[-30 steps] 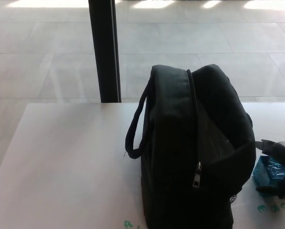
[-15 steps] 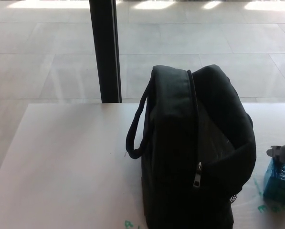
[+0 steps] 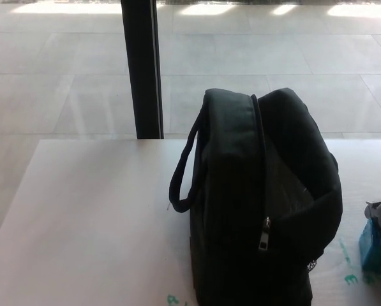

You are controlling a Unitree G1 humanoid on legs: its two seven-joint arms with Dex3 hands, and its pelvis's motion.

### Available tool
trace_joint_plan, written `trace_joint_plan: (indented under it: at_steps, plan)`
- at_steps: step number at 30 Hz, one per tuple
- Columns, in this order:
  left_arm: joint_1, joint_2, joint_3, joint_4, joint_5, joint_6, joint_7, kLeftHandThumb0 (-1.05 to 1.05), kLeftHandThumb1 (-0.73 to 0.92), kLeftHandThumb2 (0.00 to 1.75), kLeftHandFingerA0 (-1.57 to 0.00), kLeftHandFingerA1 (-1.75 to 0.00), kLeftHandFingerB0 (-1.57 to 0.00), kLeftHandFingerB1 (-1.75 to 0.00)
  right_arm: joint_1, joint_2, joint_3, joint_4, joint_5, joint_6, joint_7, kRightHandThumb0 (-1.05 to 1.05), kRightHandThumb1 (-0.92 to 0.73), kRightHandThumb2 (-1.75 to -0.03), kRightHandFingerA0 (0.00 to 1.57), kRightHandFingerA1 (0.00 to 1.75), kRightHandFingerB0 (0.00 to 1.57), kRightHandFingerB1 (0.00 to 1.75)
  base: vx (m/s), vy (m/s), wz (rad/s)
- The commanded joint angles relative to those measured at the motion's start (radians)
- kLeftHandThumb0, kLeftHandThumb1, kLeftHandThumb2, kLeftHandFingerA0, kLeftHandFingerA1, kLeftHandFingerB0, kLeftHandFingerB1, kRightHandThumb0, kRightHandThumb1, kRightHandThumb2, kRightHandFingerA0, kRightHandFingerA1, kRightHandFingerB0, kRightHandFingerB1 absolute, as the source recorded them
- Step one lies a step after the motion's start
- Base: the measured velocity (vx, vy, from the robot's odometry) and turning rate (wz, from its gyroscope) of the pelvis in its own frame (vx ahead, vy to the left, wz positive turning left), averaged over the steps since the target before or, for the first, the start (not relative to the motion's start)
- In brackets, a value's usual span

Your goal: The robot uses its right hand to pick up the cube kept on the middle of the desk and put it inside the bag next to it

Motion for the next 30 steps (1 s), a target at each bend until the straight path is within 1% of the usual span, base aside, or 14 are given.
trace_joint_plan:
  at_steps: [1, 5, 6, 12, 13, 20, 21, 22, 23, 24, 25, 26, 29, 30]
  plan:
    - [0.002, 0.018, 0.005, -0.004, -0.01, 0.019, -0.002, -0.73, 0.68, 0.6, -0.29, -0.51, -0.21, -0.38, 0.1, 0.01, 0.0, 0.011, -0.061, -0.058, -0.071, -0.37, -0.83, -0.69, 0.78, 1.64, 0.75, 0.69, 0.0, 0.0, 0.0]
    - [0.01, 0.017, 0.018, -0.023, -0.023, 0.036, -0.005, -0.73, 0.66, 0.58, -0.29, -0.53, -0.22, -0.38, 0.151, 0.021, -0.074, 0.002, -0.033, -0.113, -0.17, -0.3, -0.81, -0.7, 0.8, 1.69, 0.76, 0.98, 0.0, 0.0, 0.0]
    - [0.01, 0.02, 0.007, -0.023, -0.006, 0.021, 0.0, -0.76, 0.52, 0.88, -0.26, -0.57, -0.19, -0.48, 0.161, 0.02, -0.099, 0.002, -0.02, -0.14, -0.191, -0.28, -0.8, -0.71, 0.82, 1.65, 0.78, 0.78, 0.0, 0.0, 0.0]
    - [0.005, 0.024, 0.008, -0.016, -0.005, 0.022, 0.0, -0.74, 0.52, 0.88, -0.27, -0.57, -0.18, -0.48, 0.191, 0.03, -0.175, 0.032, -0.002, -0.241, -0.27, -0.25, -0.76, -0.85, 0.84, 1.6, 0.8, 0.66, 0.0, 0.0, 0.0]
    - [0.003, 0.021, 0.009, -0.013, -0.004, 0.022, 0.008, -0.75, 0.51, 0.87, -0.27, -0.57, -0.19, -0.48, 0.197, 0.03, -0.191, 0.042, 0.004, -0.265, -0.298, -0.26, -0.76, -0.83, 0.84, 1.65, 0.75, 1.16, 0.0, 0.0, 0.0]
    - [-0.001, 0.018, 0.017, 0.0, -0.014, 0.018, 0.0, -0.76, 0.5, 0.87, -0.26, -0.57, -0.17, -0.47, 0.217, 0.034, -0.297, 0.104, 0.046, -0.426, -0.465, -0.23, -0.68, -0.78, 0.8, 1.74, 0.64, 1.49, 0.0, 0.0, 0.0]
    - [0.006, 0.019, 0.015, -0.018, -0.013, 0.026, 0.002, -0.74, 0.51, 0.87, -0.26, -0.57, -0.17, -0.47, 0.212, 0.025, -0.319, 0.097, 0.051, -0.441, -0.491, -0.27, -0.66, -0.72, 0.99, 1.71, 0.69, 1.32, 0.0, 0.0, 0.0]
    - [0.002, 0.025, 0.006, -0.009, -0.003, 0.016, -0.003, -0.75, 0.53, 0.89, -0.25, -0.56, -0.16, -0.47, 0.202, 0.024, -0.327, 0.109, 0.053, -0.459, -0.502, -0.25, -0.67, -0.69, 0.81, 1.7, 0.69, 1.35, 0.0, 0.0, 0.0]
    - [0.001, 0.026, 0.006, -0.009, -0.001, 0.018, -0.001, -0.75, 0.52, 0.88, -0.25, -0.56, -0.16, -0.47, 0.192, 0.018, -0.342, 0.106, 0.061, -0.461, -0.491, -0.18, -0.67, -0.72, 0.9, 1.68, 0.63, 1.4, 0.0, 0.0, 0.0]
    - [0.003, 0.025, 0.008, -0.012, -0.003, 0.016, -0.001, -0.73, 0.68, 0.59, -0.31, -0.52, -0.21, -0.38, 0.185, 0.011, -0.358, 0.094, 0.065, -0.451, -0.474, -0.16, -0.69, -0.72, 0.89, 1.68, 0.62, 1.42, 0.0, 0.0, 0.0]
    - [0.007, 0.022, 0.014, -0.017, -0.007, 0.02, 0.005, -0.73, 0.67, 0.59, -0.31, -0.52, -0.22, -0.39, 0.178, 0.01, -0.378, 0.085, 0.078, -0.441, -0.453, -0.2, -0.69, -0.77, 0.77, 1.7, 0.64, 1.44, 0.0, 0.0, 0.0]
    - [0.008, 0.022, 0.013, -0.018, -0.007, 0.022, 0.006, -0.75, 0.52, 0.87, -0.26, -0.56, -0.19, -0.48, 0.174, 0.01, -0.389, 0.084, 0.08, -0.44, -0.451, -0.19, -0.7, -0.78, 0.78, 1.69, 0.65, 1.43, 0.0, 0.0, 0.0]
    - [0.013, 0.021, 0.018, -0.021, -0.012, 0.031, 0.006, -0.75, 0.51, 0.87, -0.26, -0.57, -0.18, -0.48, 0.144, -0.004, -0.448, 0.107, 0.089, -0.47, -0.478, -0.17, -0.65, -0.87, 0.82, 1.68, 0.72, 1.39, 0.0, 0.0, 0.0]
    - [0.019, 0.026, 0.01, -0.027, -0.005, 0.015, -0.006, -0.73, 0.69, 0.59, -0.31, -0.53, -0.21, -0.39, 0.136, -0.014, -0.46, 0.11, 0.091, -0.481, -0.475, -0.17, -0.61, -0.84, 0.86, 1.65, 0.82, 1.04, 0.0, 0.0, 0.0]
